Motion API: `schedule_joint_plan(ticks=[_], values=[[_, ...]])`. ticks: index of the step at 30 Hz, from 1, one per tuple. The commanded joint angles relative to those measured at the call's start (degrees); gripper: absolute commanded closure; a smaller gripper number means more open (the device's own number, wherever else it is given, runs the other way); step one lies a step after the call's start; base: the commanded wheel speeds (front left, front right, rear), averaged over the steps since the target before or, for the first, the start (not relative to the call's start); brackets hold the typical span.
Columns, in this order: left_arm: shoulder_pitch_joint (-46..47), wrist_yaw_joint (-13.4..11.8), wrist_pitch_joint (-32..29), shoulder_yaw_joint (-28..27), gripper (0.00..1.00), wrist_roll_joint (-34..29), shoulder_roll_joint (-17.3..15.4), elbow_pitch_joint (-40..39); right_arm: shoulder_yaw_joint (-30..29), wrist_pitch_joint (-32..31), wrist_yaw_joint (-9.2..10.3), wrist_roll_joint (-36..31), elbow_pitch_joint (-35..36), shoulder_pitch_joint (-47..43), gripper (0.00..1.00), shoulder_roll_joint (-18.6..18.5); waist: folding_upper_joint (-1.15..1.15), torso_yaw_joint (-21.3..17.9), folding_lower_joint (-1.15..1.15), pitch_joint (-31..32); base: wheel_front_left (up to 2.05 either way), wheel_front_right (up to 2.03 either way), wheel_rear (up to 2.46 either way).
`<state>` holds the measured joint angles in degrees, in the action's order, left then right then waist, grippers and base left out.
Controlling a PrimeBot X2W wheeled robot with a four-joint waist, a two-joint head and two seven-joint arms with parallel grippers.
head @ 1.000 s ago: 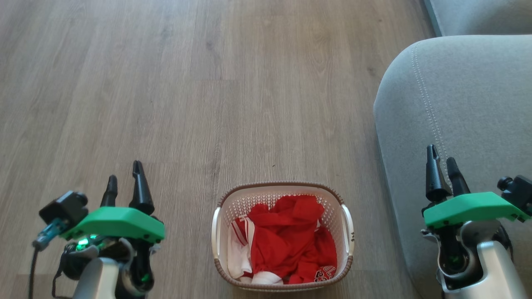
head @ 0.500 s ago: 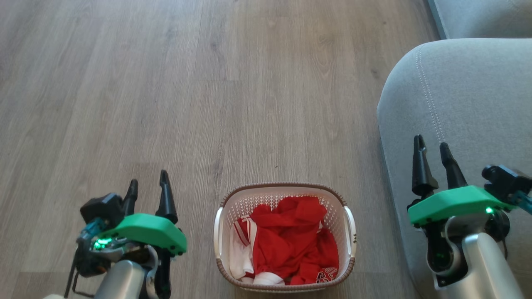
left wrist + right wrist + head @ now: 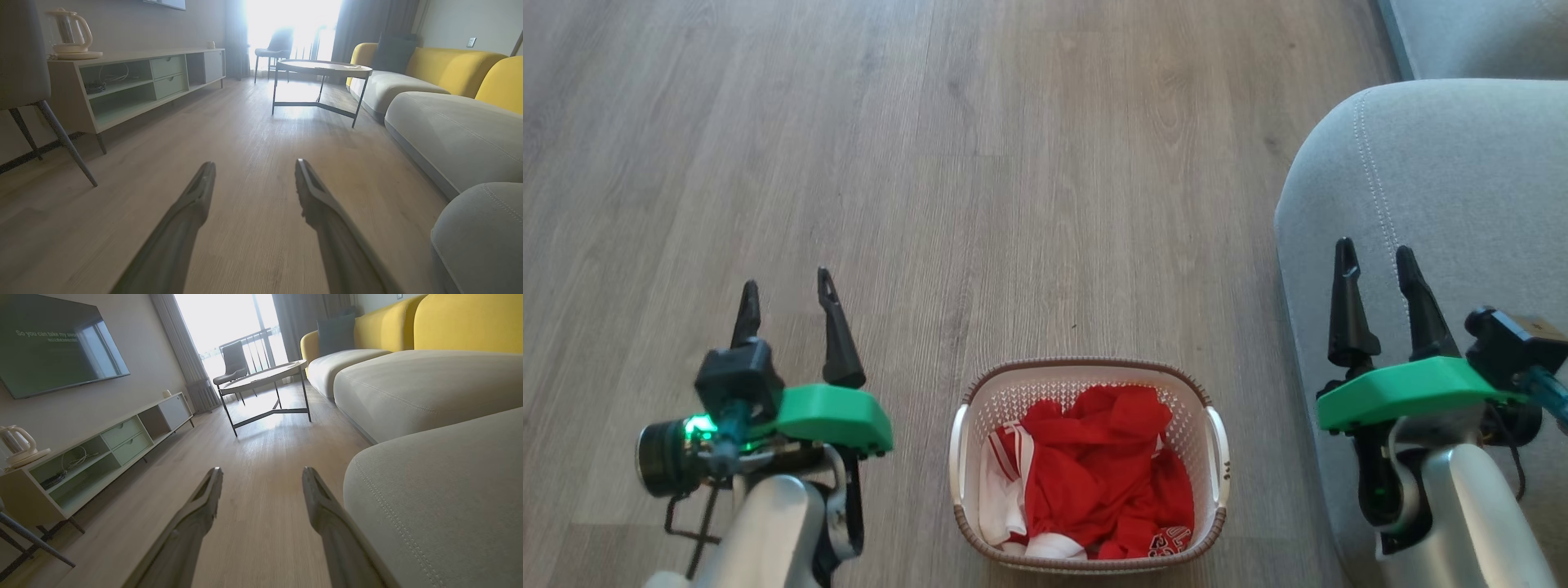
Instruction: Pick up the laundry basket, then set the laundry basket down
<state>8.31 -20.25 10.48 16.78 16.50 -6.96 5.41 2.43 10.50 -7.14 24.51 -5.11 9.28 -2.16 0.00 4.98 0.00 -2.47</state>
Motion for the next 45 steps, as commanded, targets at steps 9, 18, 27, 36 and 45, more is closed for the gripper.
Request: schedule_joint_plan(ticks=[9,18,27,36,45], values=[[3.77,-2.5,2.4,2.64,0.0,-6.23,-1.78,-2.76,2.84,2.38,-0.32,-6.34,2.66,3.41,0.0,-0.65,0.0,0.05,0.0,0.12,0.0,0.0,0.0],[2.01,1.66,3.91,0.22,0.0,-7.43,1.23,-0.88,2.93,3.89,-0.34,-10.01,2.01,2.77,0.0,-0.7,0.0,0.21,0.0,-0.13,0.0,0.0,0.0],[-0.1,6.76,4.52,-3.33,0.0,-10.88,3.22,0.63,2.79,4.5,-0.35,-10.69,0.83,1.69,0.0,-0.72,0.0,0.29,0.0,0.04,0.0,0.0,0.0],[-0.74,7.16,4.52,-6.06,0.0,-12.27,4.0,-4.92,2.98,4.5,-0.35,-9.76,1.9,1.31,0.0,-0.72,0.0,0.3,0.0,0.24,0.0,0.0,0.0],[-1.93,10.55,4.52,-3.81,0.0,-9.75,4.07,1.44,4.12,4.5,-0.35,-9.31,-3.69,0.49,0.0,-0.72,0.0,0.3,0.0,0.57,0.0,0.0,0.0]])
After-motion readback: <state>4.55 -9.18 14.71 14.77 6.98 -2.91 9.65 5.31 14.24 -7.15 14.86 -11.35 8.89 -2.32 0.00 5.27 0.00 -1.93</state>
